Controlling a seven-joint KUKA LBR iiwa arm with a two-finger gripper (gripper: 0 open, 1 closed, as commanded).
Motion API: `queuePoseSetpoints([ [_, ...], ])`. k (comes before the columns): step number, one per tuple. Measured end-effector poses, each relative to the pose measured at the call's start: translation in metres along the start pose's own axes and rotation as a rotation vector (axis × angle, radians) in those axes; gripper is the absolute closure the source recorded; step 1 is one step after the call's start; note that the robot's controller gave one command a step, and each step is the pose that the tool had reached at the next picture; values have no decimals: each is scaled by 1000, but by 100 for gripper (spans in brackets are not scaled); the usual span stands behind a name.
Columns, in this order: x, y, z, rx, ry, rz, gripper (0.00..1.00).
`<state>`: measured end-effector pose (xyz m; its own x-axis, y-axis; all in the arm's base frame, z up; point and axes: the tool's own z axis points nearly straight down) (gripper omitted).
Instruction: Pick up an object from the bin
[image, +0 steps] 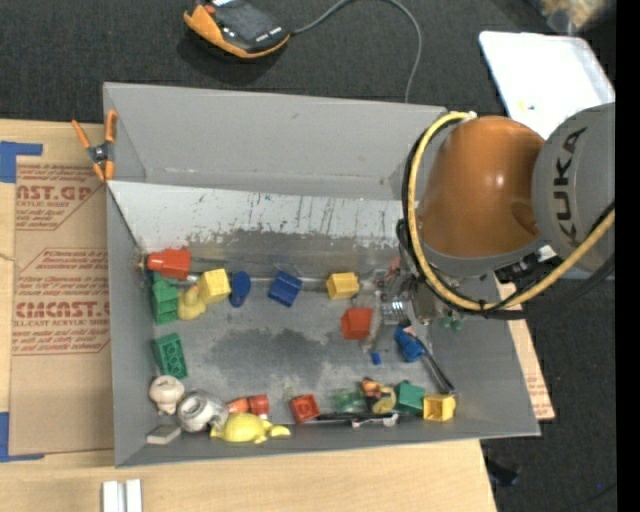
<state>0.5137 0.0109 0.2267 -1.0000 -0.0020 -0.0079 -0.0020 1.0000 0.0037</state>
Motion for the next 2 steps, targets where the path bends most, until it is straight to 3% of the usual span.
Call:
queuePoseSetpoints([
  [1,0,0,0,0,0,0,100],
  [2,18,75,47,-2,2,22,100],
])
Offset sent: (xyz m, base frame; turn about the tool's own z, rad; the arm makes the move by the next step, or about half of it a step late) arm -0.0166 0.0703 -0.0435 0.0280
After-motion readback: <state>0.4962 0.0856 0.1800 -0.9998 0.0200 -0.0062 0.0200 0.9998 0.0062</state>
